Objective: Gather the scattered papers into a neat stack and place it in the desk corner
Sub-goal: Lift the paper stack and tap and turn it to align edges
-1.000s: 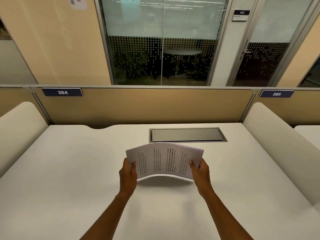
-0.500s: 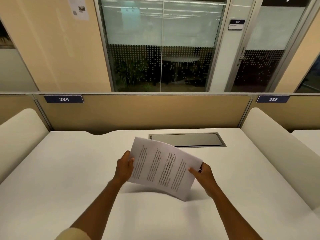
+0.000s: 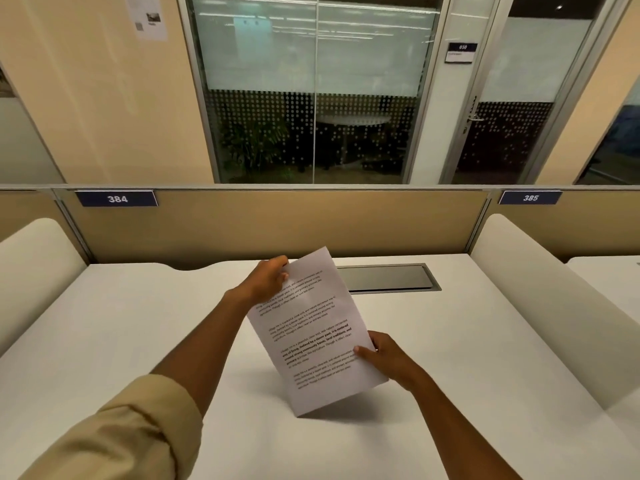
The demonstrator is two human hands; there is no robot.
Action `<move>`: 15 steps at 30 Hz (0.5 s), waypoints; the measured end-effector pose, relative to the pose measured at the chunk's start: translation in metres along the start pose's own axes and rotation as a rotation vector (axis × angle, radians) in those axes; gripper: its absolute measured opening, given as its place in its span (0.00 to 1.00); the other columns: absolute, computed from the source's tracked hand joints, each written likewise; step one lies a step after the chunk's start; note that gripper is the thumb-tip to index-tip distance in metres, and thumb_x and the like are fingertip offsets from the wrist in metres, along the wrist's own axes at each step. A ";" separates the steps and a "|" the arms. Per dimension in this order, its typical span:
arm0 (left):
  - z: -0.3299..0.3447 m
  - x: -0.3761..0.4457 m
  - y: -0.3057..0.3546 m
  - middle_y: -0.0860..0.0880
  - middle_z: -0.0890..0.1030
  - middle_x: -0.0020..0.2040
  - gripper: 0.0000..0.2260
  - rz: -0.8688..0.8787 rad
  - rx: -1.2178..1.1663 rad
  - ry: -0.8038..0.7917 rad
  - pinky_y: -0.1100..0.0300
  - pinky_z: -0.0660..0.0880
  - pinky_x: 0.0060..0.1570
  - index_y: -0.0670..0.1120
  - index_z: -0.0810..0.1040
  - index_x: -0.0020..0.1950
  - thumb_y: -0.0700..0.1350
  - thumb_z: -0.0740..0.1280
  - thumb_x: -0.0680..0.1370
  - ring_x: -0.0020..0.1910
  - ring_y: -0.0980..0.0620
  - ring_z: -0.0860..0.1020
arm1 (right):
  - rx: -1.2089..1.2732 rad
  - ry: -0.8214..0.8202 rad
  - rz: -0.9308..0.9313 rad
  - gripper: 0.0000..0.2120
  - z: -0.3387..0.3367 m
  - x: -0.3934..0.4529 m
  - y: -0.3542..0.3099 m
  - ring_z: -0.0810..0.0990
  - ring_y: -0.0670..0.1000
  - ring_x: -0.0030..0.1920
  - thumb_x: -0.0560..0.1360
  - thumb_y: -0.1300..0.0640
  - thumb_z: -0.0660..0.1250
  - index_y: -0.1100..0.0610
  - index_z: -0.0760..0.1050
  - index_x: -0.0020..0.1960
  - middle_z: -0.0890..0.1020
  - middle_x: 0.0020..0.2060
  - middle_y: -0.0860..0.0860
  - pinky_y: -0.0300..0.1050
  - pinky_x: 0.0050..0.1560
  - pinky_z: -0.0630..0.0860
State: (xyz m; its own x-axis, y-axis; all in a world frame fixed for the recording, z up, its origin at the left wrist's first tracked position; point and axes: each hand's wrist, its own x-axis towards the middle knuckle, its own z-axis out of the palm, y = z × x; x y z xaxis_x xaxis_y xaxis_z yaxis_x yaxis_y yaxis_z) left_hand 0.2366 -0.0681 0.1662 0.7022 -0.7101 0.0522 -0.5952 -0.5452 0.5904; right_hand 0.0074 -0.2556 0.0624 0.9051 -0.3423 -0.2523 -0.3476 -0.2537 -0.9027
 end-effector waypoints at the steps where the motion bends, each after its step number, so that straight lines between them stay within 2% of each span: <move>1: 0.001 0.001 0.002 0.42 0.77 0.47 0.05 -0.001 0.013 -0.005 0.54 0.71 0.42 0.43 0.71 0.45 0.39 0.59 0.80 0.46 0.42 0.76 | 0.015 0.001 -0.003 0.15 0.004 -0.002 0.002 0.83 0.54 0.55 0.79 0.53 0.65 0.56 0.74 0.64 0.82 0.58 0.53 0.55 0.59 0.80; 5: 0.006 0.003 0.001 0.43 0.79 0.53 0.04 -0.059 0.025 0.008 0.44 0.77 0.54 0.45 0.74 0.49 0.44 0.61 0.79 0.50 0.41 0.78 | 0.084 0.017 0.010 0.16 0.010 -0.013 0.009 0.82 0.55 0.55 0.80 0.54 0.64 0.55 0.72 0.66 0.81 0.59 0.54 0.53 0.58 0.80; 10: 0.013 0.001 -0.006 0.48 0.81 0.49 0.08 -0.151 0.016 0.116 0.37 0.69 0.63 0.50 0.74 0.55 0.48 0.64 0.78 0.51 0.42 0.78 | 0.131 -0.014 -0.010 0.16 0.010 -0.022 0.015 0.82 0.55 0.55 0.79 0.54 0.65 0.54 0.72 0.66 0.81 0.59 0.52 0.54 0.59 0.80; 12: 0.016 -0.001 -0.011 0.49 0.80 0.50 0.13 -0.190 -0.011 0.189 0.36 0.63 0.67 0.51 0.73 0.61 0.49 0.67 0.77 0.57 0.43 0.77 | 0.144 -0.019 -0.020 0.16 0.010 -0.024 0.015 0.83 0.55 0.54 0.79 0.53 0.65 0.53 0.73 0.66 0.82 0.58 0.52 0.52 0.58 0.80; 15: 0.024 -0.010 -0.016 0.44 0.76 0.65 0.28 -0.254 -0.143 0.307 0.37 0.64 0.68 0.48 0.66 0.72 0.49 0.72 0.74 0.67 0.42 0.71 | 0.170 0.007 -0.035 0.16 0.007 -0.025 0.015 0.84 0.54 0.53 0.78 0.52 0.66 0.53 0.73 0.65 0.82 0.57 0.51 0.50 0.56 0.81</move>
State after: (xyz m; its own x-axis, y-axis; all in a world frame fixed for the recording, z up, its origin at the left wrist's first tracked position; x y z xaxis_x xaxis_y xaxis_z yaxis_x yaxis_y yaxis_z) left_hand 0.2289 -0.0630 0.1368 0.9164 -0.3833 0.1155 -0.3430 -0.6028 0.7204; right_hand -0.0188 -0.2444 0.0522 0.9140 -0.3425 -0.2174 -0.2686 -0.1092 -0.9571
